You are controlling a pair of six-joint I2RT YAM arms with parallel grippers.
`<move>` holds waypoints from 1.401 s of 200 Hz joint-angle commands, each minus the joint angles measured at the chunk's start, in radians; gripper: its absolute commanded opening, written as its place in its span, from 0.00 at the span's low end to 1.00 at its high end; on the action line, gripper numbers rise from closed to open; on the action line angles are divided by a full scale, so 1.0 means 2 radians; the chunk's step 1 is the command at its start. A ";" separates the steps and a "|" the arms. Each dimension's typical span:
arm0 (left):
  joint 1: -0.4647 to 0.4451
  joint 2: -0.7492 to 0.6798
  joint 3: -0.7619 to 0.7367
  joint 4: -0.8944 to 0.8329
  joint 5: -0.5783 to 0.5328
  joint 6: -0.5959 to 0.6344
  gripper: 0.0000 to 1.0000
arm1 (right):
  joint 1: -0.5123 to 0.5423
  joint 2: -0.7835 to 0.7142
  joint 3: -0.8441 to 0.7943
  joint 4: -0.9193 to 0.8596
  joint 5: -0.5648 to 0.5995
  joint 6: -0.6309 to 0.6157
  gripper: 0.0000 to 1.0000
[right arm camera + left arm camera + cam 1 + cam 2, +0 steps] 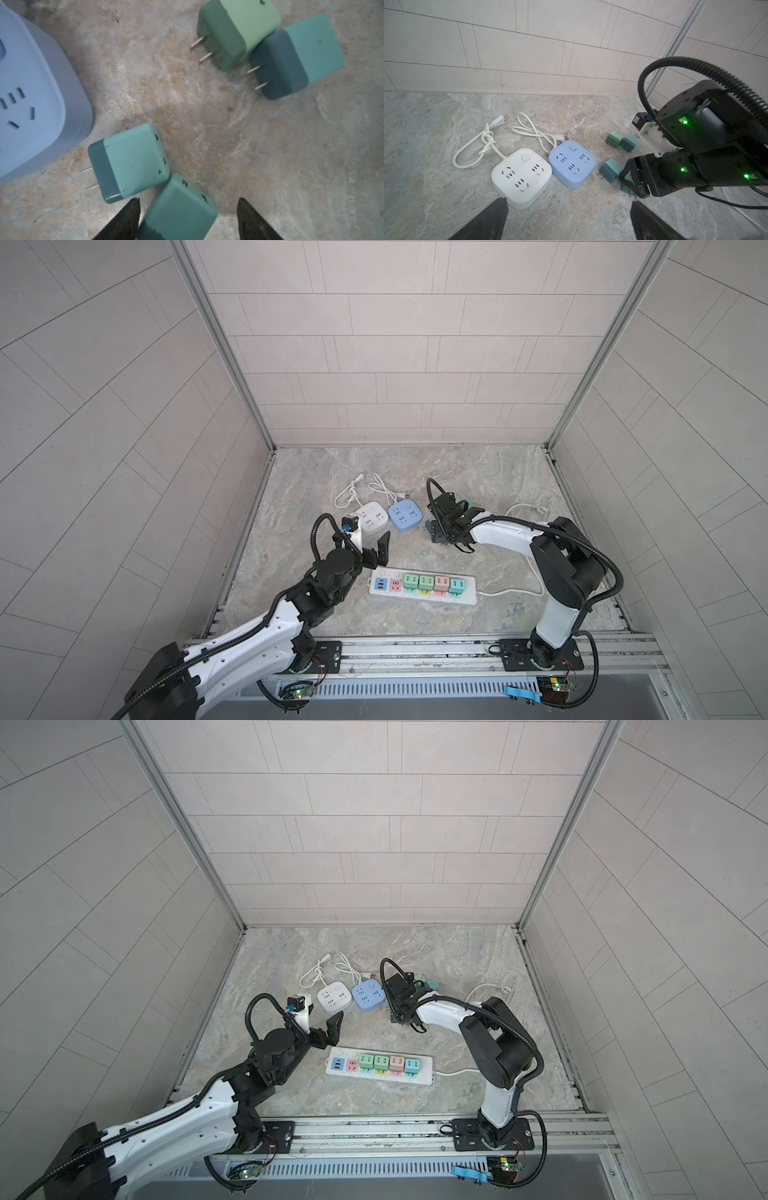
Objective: Insert the plug
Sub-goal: 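Lower the right gripper onto a teal adapter and close on it, then carry the teal adapter toward the left gripper while the left gripper approaches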
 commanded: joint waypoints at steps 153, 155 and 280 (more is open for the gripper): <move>0.000 0.042 0.016 0.010 0.009 -0.010 1.00 | -0.004 0.010 -0.043 0.017 -0.006 -0.005 0.49; 0.000 0.042 0.016 0.010 0.010 -0.010 1.00 | -0.004 0.010 -0.044 0.017 -0.006 -0.005 0.49; 0.000 0.045 0.048 -0.032 0.098 -0.003 1.00 | -0.005 -0.097 -0.055 0.012 0.032 -0.056 0.25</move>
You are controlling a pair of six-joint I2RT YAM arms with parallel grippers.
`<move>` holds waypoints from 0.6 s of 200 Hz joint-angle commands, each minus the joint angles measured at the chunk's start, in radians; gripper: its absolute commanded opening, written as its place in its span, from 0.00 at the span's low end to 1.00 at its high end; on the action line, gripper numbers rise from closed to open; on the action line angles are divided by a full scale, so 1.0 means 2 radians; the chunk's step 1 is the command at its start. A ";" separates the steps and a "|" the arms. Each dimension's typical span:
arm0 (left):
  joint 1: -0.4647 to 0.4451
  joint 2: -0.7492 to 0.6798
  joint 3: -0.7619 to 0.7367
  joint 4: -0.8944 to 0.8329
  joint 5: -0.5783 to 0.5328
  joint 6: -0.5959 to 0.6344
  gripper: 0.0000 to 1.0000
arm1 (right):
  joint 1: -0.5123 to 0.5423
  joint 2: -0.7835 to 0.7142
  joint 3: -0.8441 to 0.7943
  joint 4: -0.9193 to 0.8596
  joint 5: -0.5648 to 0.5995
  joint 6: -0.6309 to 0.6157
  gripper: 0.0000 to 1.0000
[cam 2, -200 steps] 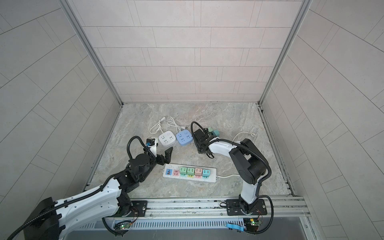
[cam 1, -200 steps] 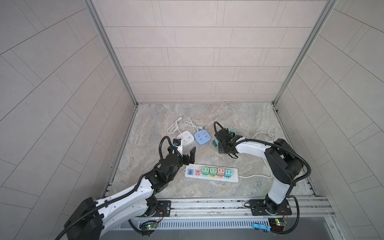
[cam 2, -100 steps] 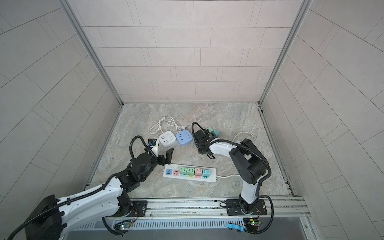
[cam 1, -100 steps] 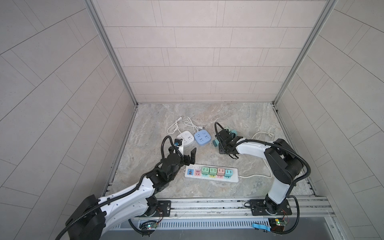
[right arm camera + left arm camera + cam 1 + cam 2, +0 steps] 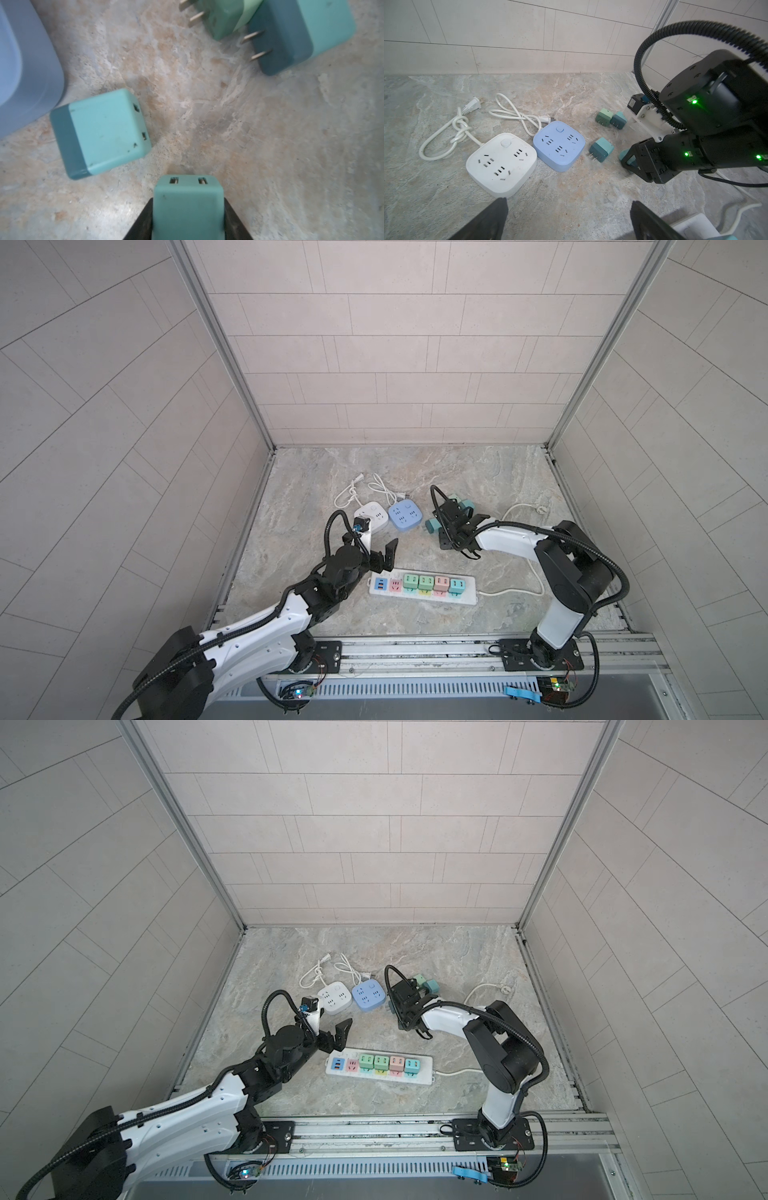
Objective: Insert the plug
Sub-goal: 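Carry the teal adapter toward the left gripper while the left gripper approaches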
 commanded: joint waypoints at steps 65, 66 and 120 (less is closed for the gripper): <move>0.000 -0.005 0.064 -0.069 0.066 0.011 1.00 | -0.001 -0.240 -0.102 0.080 0.058 -0.051 0.20; 0.000 -0.005 0.065 -0.070 0.066 0.012 1.00 | -0.001 -0.243 -0.103 0.081 0.058 -0.052 0.20; -0.001 -0.022 0.094 -0.106 0.098 0.027 1.00 | 0.001 -0.378 -0.157 0.156 0.046 -0.163 0.08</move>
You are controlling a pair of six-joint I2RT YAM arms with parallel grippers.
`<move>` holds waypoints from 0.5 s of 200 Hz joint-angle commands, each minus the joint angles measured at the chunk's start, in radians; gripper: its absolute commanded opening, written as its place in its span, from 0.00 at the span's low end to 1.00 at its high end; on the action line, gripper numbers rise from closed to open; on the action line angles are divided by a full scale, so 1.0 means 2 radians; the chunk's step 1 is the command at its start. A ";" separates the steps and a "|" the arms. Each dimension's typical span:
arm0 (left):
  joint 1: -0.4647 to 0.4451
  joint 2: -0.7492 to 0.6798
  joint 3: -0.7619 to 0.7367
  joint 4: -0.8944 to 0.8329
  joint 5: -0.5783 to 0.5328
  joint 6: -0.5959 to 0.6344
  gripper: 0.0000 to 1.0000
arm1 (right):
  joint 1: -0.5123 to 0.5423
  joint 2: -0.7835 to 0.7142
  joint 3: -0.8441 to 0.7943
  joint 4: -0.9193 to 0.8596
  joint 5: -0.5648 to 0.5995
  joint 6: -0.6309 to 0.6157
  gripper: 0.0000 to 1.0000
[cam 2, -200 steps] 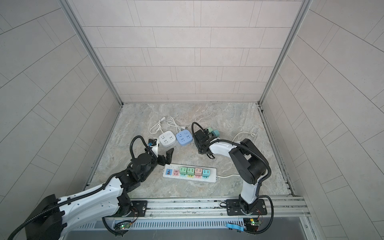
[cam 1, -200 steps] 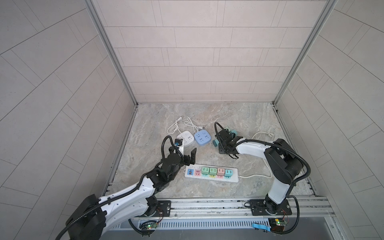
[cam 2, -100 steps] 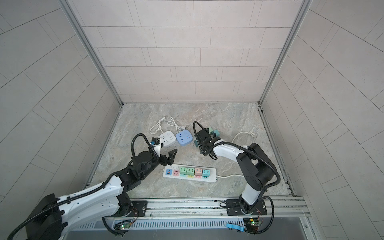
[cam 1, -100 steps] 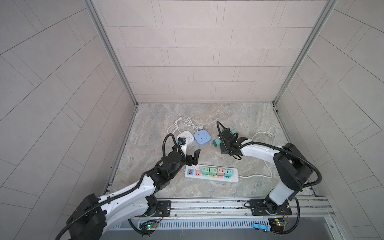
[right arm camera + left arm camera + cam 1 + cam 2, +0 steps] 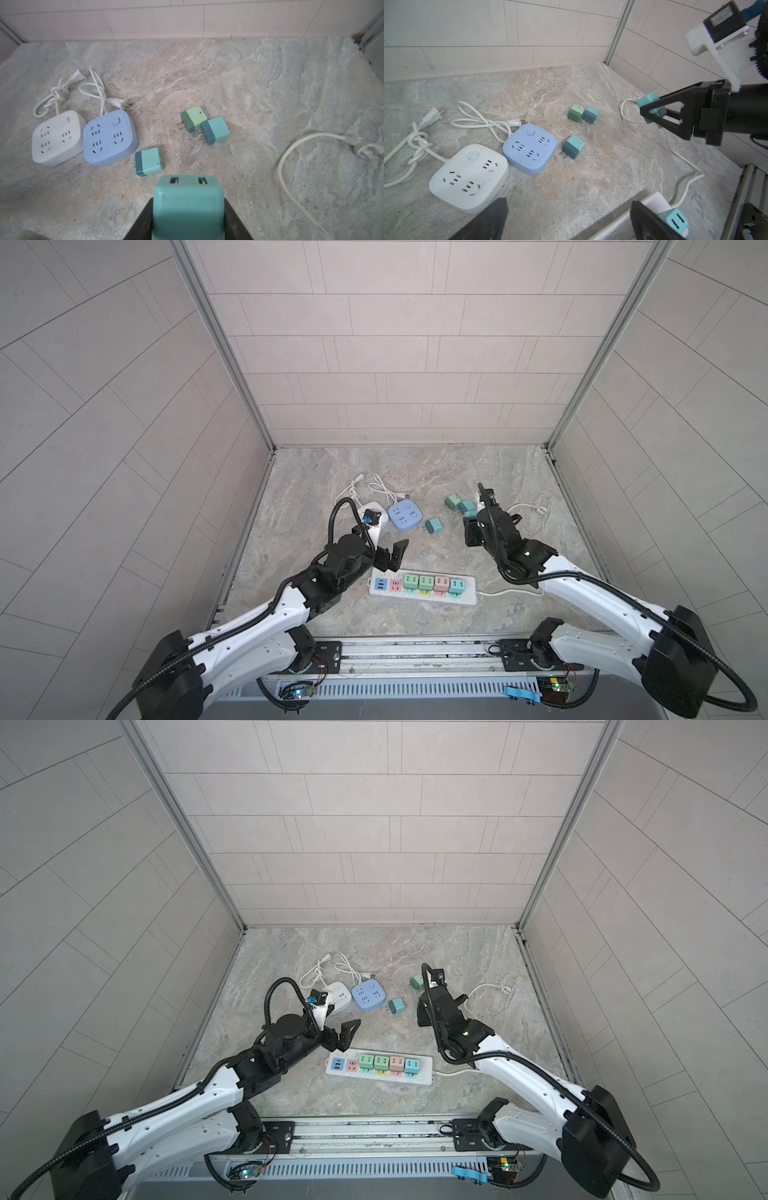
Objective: Insert the plug
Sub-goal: 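Carry the teal adapter toward the left gripper while the left gripper approaches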
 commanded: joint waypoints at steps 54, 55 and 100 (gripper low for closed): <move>0.000 -0.045 0.034 -0.044 0.038 0.006 1.00 | 0.026 -0.138 -0.129 0.225 -0.154 -0.283 0.00; 0.000 -0.045 0.034 -0.044 0.039 0.006 1.00 | 0.026 -0.138 -0.129 0.224 -0.155 -0.286 0.00; -0.004 -0.048 0.095 -0.124 0.087 0.024 0.97 | 0.033 -0.163 -0.151 0.224 -0.234 -0.407 0.00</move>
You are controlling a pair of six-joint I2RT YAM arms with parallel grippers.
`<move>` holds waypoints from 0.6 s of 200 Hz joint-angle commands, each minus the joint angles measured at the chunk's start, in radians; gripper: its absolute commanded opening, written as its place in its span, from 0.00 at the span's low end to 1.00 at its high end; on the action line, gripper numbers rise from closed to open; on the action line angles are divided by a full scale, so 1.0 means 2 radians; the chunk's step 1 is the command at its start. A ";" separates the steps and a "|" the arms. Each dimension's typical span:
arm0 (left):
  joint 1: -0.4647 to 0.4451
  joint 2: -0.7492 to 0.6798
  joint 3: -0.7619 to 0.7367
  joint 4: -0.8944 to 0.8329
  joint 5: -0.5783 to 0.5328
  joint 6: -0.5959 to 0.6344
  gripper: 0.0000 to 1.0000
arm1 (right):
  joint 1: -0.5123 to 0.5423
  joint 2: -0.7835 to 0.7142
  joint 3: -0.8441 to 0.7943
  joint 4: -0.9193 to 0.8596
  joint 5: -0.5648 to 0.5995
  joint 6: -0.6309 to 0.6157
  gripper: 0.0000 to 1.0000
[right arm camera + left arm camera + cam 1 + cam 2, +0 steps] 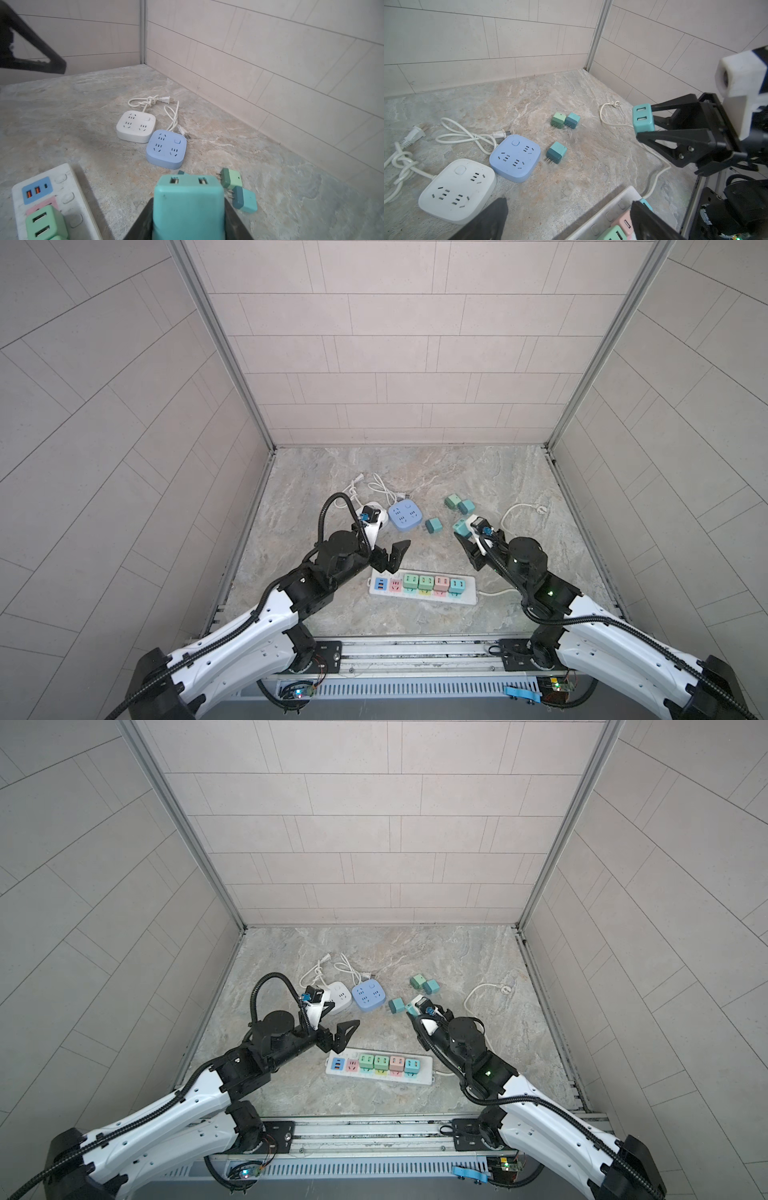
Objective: Insert the plug
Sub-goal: 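Carry the teal adapter toward the left gripper while the left gripper approaches, then grasp the teal adapter with the left gripper beside the right gripper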
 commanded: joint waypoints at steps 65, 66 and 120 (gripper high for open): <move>-0.059 0.086 0.093 -0.080 0.121 0.060 0.76 | 0.098 -0.010 -0.035 0.059 -0.116 -0.263 0.00; -0.059 0.087 0.093 -0.080 0.122 0.059 0.76 | 0.100 -0.010 -0.036 0.060 -0.115 -0.265 0.00; -0.059 0.114 0.092 -0.069 0.151 0.049 0.71 | 0.128 -0.013 -0.051 0.095 -0.092 -0.271 0.00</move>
